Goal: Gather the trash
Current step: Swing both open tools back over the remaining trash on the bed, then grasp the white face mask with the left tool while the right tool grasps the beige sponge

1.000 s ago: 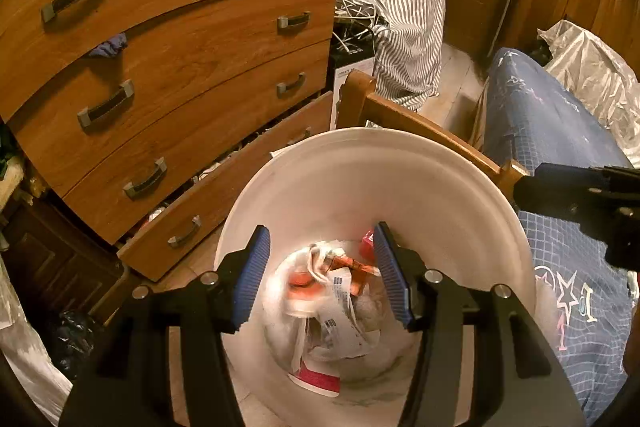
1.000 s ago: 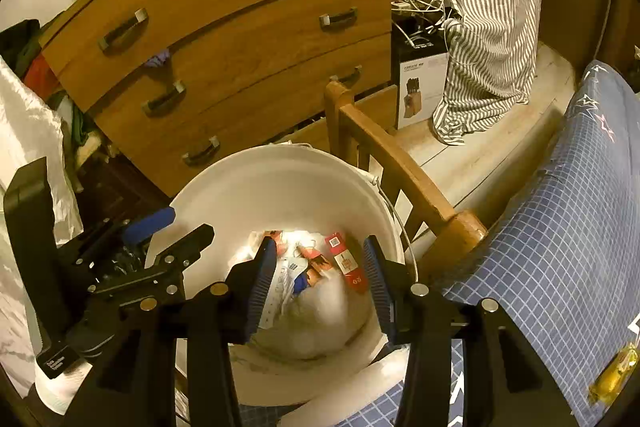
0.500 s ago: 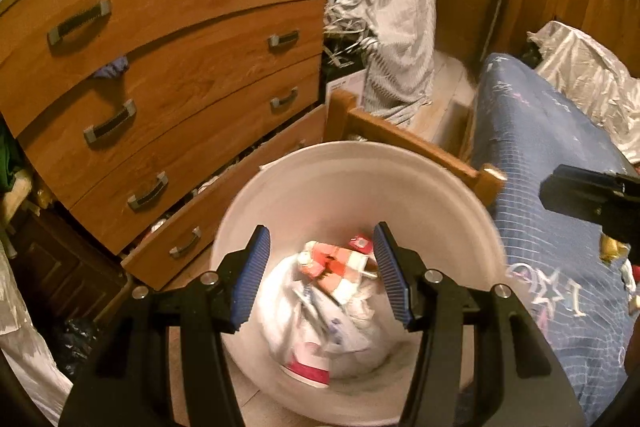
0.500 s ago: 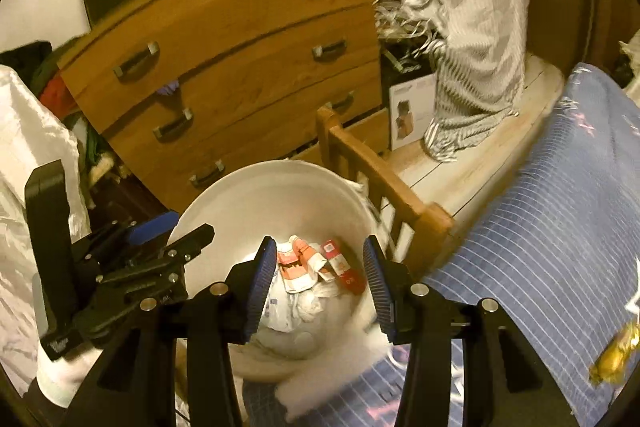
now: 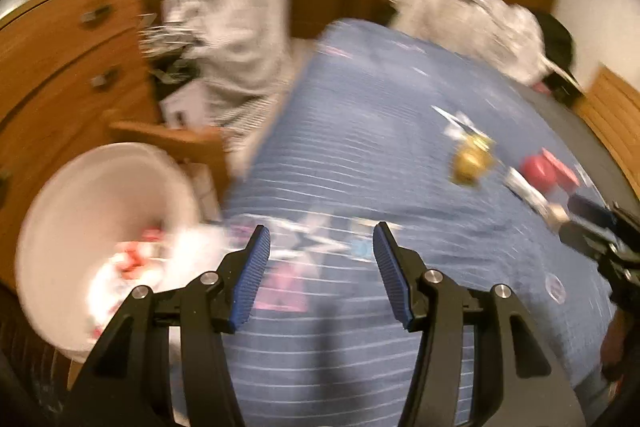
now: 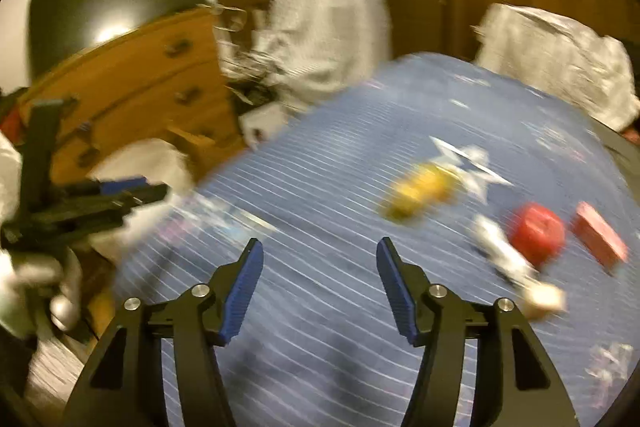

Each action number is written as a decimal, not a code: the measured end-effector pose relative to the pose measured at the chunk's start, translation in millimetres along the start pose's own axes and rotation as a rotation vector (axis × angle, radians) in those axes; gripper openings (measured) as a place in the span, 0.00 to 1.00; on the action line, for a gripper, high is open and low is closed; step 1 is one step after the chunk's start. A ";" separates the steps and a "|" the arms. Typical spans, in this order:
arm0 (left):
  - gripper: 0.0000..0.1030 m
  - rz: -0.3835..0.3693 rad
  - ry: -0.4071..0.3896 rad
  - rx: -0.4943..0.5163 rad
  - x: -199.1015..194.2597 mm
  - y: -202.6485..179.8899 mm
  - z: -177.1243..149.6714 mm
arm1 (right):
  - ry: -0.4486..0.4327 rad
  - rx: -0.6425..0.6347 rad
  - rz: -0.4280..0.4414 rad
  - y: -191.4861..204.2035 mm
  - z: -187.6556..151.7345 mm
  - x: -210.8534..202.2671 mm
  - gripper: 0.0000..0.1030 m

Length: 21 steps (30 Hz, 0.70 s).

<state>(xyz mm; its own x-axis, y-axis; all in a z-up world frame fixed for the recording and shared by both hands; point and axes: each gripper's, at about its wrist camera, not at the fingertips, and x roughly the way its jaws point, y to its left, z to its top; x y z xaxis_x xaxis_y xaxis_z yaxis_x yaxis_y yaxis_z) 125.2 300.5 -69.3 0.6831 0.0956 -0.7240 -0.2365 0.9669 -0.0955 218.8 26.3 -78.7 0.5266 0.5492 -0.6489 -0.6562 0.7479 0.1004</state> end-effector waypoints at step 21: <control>0.56 -0.335 0.162 0.285 134.9 -208.4 55.2 | 0.225 -0.361 -0.006 -192.0 -59.7 54.9 0.60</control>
<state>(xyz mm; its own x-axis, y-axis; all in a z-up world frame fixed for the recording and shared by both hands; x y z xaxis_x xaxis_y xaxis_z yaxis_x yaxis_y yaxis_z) 304.7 124.9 -109.4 0.5671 -0.2493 -0.7850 0.1935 0.9667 -0.1672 341.4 -109.4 -178.7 0.4264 0.4203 -0.8010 -0.8215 0.5505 -0.1485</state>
